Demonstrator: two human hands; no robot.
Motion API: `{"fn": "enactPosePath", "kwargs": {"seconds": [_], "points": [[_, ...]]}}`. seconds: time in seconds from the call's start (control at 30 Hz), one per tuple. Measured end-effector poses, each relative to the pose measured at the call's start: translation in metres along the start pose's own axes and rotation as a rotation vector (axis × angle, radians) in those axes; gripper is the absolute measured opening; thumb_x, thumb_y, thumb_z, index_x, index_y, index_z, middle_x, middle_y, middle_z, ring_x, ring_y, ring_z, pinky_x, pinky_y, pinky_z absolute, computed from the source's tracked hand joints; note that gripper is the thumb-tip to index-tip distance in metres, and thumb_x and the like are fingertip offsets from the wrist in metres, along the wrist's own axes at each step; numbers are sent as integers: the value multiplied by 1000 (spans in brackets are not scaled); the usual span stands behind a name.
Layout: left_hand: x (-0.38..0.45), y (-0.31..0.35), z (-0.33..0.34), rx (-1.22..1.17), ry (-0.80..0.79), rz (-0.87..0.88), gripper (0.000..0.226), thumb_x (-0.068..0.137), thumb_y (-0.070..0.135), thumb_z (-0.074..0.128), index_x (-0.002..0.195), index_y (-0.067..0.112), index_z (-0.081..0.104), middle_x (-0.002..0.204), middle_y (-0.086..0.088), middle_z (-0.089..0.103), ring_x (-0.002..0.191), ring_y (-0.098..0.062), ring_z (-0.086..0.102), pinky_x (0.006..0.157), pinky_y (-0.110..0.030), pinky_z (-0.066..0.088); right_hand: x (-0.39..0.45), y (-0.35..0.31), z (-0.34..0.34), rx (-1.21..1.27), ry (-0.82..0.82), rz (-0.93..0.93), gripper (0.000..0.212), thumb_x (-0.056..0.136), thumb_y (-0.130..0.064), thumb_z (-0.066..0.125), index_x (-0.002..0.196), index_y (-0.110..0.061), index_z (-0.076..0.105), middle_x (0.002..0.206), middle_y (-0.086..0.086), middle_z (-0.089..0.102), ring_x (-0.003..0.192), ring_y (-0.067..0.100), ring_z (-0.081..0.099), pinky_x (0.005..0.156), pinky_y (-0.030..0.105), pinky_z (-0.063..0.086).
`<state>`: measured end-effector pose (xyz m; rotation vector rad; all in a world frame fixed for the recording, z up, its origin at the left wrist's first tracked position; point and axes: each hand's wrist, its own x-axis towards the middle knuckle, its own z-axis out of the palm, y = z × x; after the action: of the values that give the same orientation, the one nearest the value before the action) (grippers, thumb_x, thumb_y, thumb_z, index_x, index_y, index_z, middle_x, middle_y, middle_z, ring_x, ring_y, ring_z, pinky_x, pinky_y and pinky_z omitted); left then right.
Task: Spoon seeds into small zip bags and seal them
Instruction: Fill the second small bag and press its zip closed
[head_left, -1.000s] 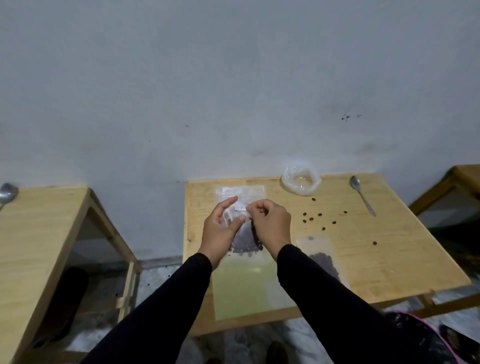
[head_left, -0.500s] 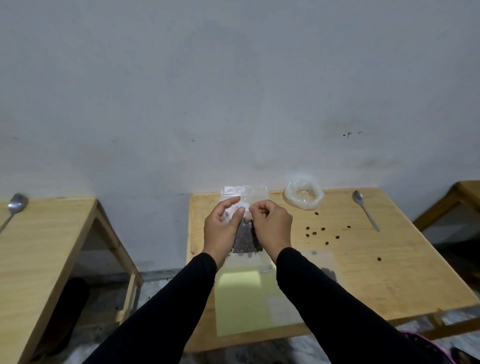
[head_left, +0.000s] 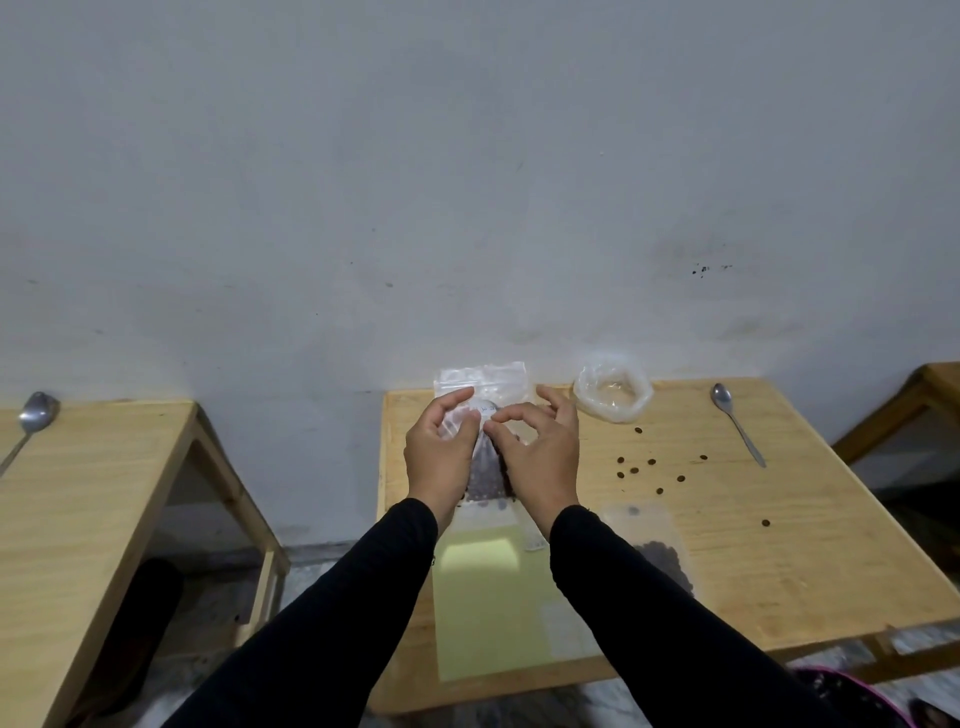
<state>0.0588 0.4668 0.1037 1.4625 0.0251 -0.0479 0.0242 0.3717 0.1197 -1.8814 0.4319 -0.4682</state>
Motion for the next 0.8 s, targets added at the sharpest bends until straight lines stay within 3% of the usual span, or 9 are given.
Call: {"fn": "enactPosePath", "kwargs": {"seconds": [0.1, 0.17, 0.23, 0.4, 0.5, 0.57, 0.7, 0.8], "points": [[-3, -1, -1, -17, -24, -3, 25, 88, 13, 63, 103, 33, 66, 110, 19, 62, 109, 2, 54, 91, -22, 47, 3, 1, 2, 81, -41, 66, 5, 78, -21, 75, 81, -19, 72, 124, -10, 47, 117, 3, 43, 74, -8, 31], [-4, -2, -3, -12, -54, -2, 24, 88, 14, 64, 102, 33, 66, 109, 20, 63, 112, 1, 54, 91, -20, 46, 6, 2, 1, 149, -44, 91, 5, 75, -21, 77, 79, -20, 74, 108, -6, 65, 105, 7, 58, 91, 13, 44], [-5, -6, -7, 5, -80, 1, 23, 88, 14, 65, 102, 32, 66, 109, 19, 63, 111, 0, 55, 91, -19, 46, 7, 3, 0, 214, -38, 130, 6, 76, -16, 76, 77, -21, 74, 90, -6, 72, 92, 8, 64, 90, 28, 50], [-3, -10, -15, 57, -102, -38, 18, 81, 23, 73, 97, 30, 68, 103, 17, 66, 103, -4, 60, 94, -31, 50, 7, 6, 2, 212, -15, 162, 9, 75, -15, 76, 73, -23, 73, 81, -10, 72, 86, 7, 65, 84, 26, 50], [-3, -10, -17, 67, -43, -65, 15, 78, 32, 76, 88, 27, 68, 95, 12, 69, 92, -13, 65, 85, -32, 53, 2, 7, 5, 178, -29, 159, 6, 76, -20, 75, 74, -22, 71, 82, -10, 71, 89, 6, 64, 84, 24, 49], [-4, -10, -18, 76, -13, -56, 8, 81, 30, 73, 86, 26, 68, 88, 10, 70, 75, -17, 62, 77, -30, 53, -1, 7, 6, 181, -21, 151, 3, 78, -20, 73, 76, -21, 71, 83, -11, 71, 91, 6, 63, 82, 21, 46], [-6, -9, -18, 98, 27, -12, 6, 89, 20, 64, 88, 26, 67, 85, 13, 67, 59, -5, 53, 60, -13, 47, -1, 10, 8, 206, -13, 149, 4, 83, -22, 68, 80, -23, 70, 87, -12, 70, 98, 12, 62, 82, 22, 47], [-5, -9, -19, 95, 12, -9, 11, 90, 19, 61, 90, 28, 68, 71, 9, 64, 51, -8, 48, 56, -22, 47, 0, 14, 8, 244, -69, 144, 7, 83, -21, 70, 88, -27, 68, 98, -11, 69, 105, 12, 61, 93, 26, 47]]}}
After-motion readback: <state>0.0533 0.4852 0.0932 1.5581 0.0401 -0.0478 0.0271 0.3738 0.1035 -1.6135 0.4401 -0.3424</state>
